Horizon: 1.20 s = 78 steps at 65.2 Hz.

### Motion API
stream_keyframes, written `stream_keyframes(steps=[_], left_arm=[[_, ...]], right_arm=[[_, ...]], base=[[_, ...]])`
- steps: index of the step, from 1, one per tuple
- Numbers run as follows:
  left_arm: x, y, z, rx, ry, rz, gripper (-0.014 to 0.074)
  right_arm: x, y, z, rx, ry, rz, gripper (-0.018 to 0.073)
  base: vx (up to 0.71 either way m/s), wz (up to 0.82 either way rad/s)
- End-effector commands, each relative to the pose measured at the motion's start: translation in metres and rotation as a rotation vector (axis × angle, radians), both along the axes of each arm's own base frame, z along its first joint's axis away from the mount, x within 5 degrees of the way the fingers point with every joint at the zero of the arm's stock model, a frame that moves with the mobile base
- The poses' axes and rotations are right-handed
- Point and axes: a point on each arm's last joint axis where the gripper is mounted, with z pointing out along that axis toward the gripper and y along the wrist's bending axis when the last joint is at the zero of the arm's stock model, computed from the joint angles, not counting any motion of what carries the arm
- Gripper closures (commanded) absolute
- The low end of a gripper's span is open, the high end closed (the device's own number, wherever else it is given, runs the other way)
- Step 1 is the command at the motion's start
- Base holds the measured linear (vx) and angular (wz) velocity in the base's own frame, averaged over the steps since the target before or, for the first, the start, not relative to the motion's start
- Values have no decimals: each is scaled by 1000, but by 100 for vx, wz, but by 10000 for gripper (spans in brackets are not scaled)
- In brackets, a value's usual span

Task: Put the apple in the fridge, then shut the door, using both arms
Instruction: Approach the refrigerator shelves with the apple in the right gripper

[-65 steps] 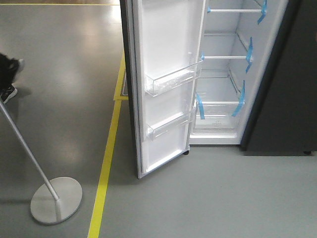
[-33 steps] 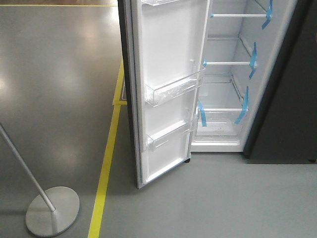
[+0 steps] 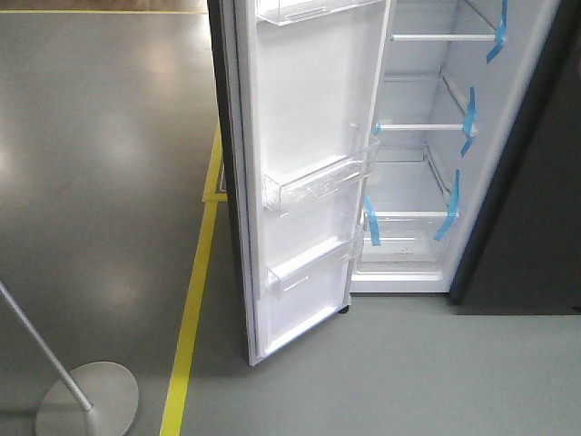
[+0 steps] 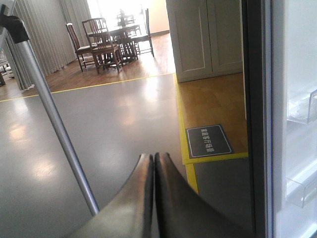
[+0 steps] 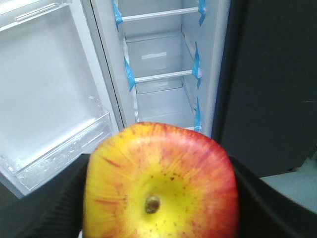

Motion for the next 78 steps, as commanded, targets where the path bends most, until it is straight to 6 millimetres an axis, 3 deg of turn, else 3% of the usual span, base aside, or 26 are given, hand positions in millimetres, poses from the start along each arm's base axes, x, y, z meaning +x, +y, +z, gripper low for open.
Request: stream_keyframes(steps=[1, 78], left_arm=[[-2, -2, 14, 0, -108, -19, 603], [-2, -2, 14, 0, -108, -19, 603]], right_arm=[[-7, -1, 24, -28, -135, 6, 338], [-7, -1, 24, -28, -135, 6, 338]], base=[[14, -3], [14, -5]])
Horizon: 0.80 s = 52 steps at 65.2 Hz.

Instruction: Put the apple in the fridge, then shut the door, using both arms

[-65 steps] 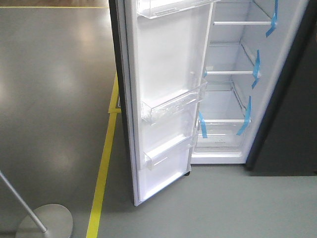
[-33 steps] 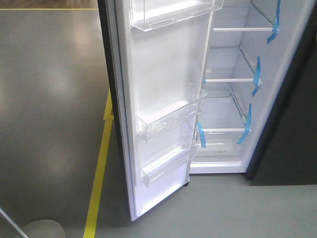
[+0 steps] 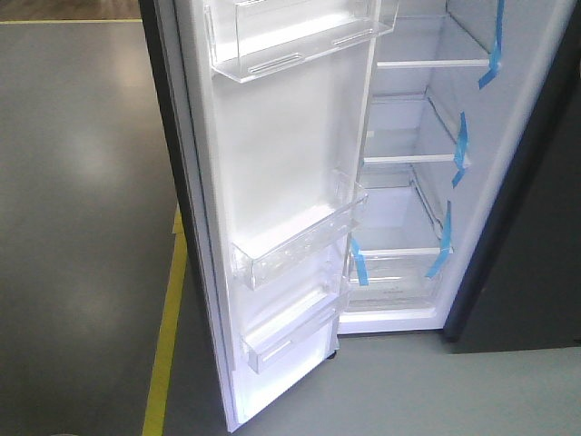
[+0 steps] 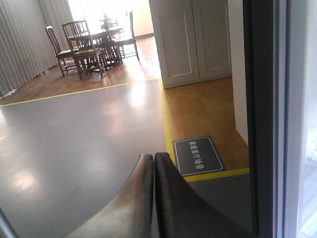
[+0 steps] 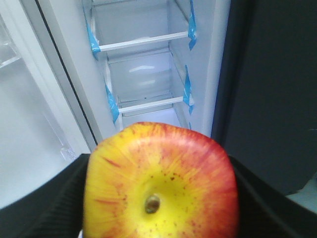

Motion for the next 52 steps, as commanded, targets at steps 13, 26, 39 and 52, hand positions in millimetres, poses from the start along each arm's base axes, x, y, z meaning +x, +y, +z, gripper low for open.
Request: stream_keyframes(steps=[13, 26, 39, 52], left_arm=[[-2, -2, 14, 0, -108, -19, 603], [-2, -2, 14, 0, -108, -19, 603], [-2, -2, 14, 0, -108, -19, 603], [-2, -2, 14, 0, -108, -19, 603]], right_arm=[[-7, -1, 24, -28, -135, 6, 338], [-7, -1, 24, -28, -135, 6, 338], [-7, -1, 24, -28, -135, 6, 338], [-7, -1, 24, -28, -135, 6, 338]], base=[[10, -1], [7, 4], [6, 4], [5, 5]])
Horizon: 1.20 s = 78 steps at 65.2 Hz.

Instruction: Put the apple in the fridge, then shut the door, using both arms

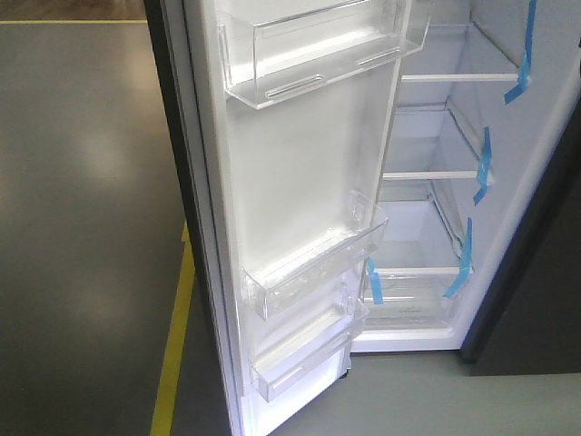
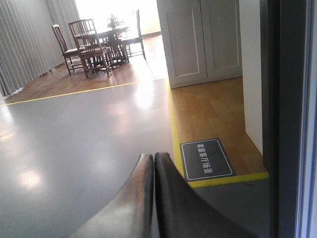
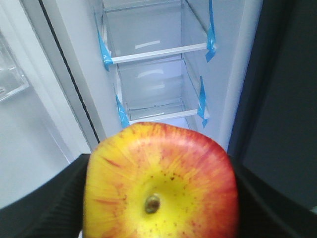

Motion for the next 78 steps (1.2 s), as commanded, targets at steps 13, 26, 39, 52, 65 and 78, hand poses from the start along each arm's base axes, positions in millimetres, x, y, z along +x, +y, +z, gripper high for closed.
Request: stream_keyframes(steps=[13, 26, 39, 52, 65, 78], left_arm=[[-2, -2, 14, 0, -108, -19, 603], [-2, -2, 14, 0, -108, -19, 603], [-2, -2, 14, 0, -108, -19, 603], [-2, -2, 14, 0, -108, -19, 603], [-2, -2, 14, 0, -108, -19, 603], [-2, -2, 14, 0, -108, -19, 603]], right_arm=[[-7, -1, 24, -28, -135, 6, 338], [-7, -1, 24, -28, -135, 6, 338], [-7, -1, 24, -28, -135, 6, 338], [-7, -1, 24, -28, -135, 6, 338], [-7, -1, 24, -28, -135, 6, 338], [-7, -1, 24, -28, -135, 6, 338]], base=[[5, 5], [6, 5], [7, 5], [7, 2], [6, -2], [4, -4]])
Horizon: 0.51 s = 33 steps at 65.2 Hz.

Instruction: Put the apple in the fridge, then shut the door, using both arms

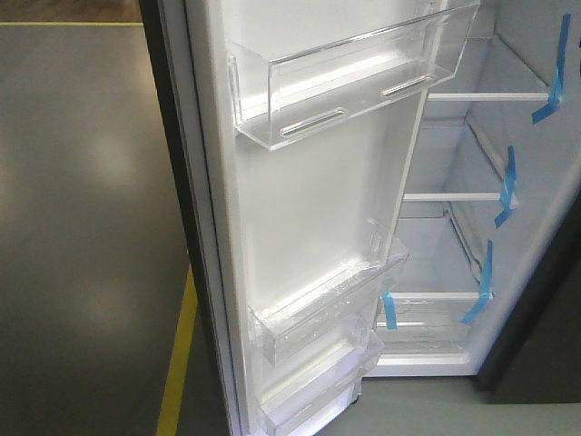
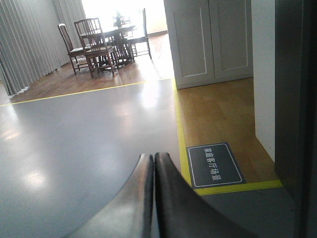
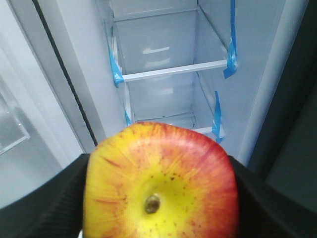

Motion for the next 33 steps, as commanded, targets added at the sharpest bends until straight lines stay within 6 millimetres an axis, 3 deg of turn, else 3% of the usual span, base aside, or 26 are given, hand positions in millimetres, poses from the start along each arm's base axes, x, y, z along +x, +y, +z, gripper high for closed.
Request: stream_keyframes(steps=[1, 33], left_arm=[[-2, -2, 14, 0, -108, -19, 603], [-2, -2, 14, 0, -108, -19, 603]], right_arm=[[-7, -1, 24, -28, -135, 6, 338], [-7, -1, 24, -28, -135, 6, 338]], base=[[4, -3], [4, -3]])
